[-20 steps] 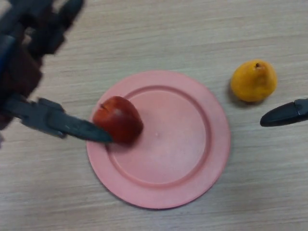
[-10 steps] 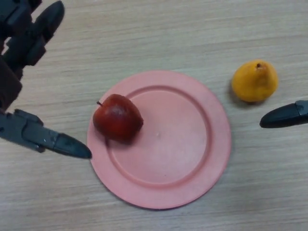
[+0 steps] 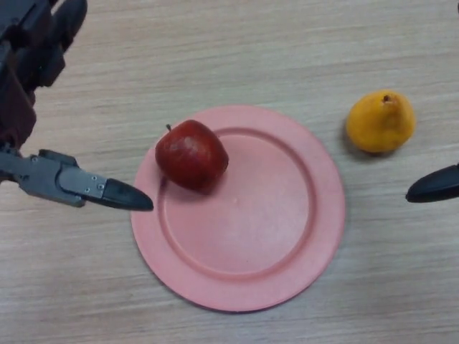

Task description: Pick up the red apple and place it on the plate

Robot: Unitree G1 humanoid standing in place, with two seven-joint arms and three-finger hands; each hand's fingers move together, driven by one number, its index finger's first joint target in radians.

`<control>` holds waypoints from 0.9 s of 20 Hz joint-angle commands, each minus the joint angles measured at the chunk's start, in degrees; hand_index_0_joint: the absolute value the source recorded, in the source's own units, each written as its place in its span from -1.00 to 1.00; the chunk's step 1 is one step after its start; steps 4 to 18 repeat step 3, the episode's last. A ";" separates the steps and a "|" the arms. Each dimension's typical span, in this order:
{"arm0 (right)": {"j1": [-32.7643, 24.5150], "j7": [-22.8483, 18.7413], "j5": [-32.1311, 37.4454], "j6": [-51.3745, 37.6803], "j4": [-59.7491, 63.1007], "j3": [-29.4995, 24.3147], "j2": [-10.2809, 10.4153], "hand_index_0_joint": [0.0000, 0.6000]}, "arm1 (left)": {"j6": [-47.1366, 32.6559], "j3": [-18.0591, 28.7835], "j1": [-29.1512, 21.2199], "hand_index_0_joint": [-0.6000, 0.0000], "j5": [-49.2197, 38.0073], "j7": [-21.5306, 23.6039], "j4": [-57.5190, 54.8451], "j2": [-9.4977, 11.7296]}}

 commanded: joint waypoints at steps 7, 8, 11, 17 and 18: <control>-1.36 0.60 1.96 -11.88 0.08 -7.12 -4.05 -1.00 | -1.60 1.91 -2.77 1.00 1.21 3.91 -3.04 2.59; -1.36 0.60 1.96 -11.88 0.08 -7.12 -4.05 -1.00 | -1.60 1.91 -2.77 1.00 1.21 3.91 -3.04 2.59; -1.36 0.60 1.96 -11.88 0.08 -7.12 -4.05 -1.00 | -1.60 1.91 -2.77 1.00 1.21 3.91 -3.04 2.59; -1.36 0.60 1.96 -11.88 0.08 -7.12 -4.05 -1.00 | -1.60 1.91 -2.77 1.00 1.21 3.91 -3.04 2.59; -1.36 0.60 1.96 -11.88 0.08 -7.12 -4.05 -1.00 | -1.60 1.91 -2.77 1.00 1.21 3.91 -3.04 2.59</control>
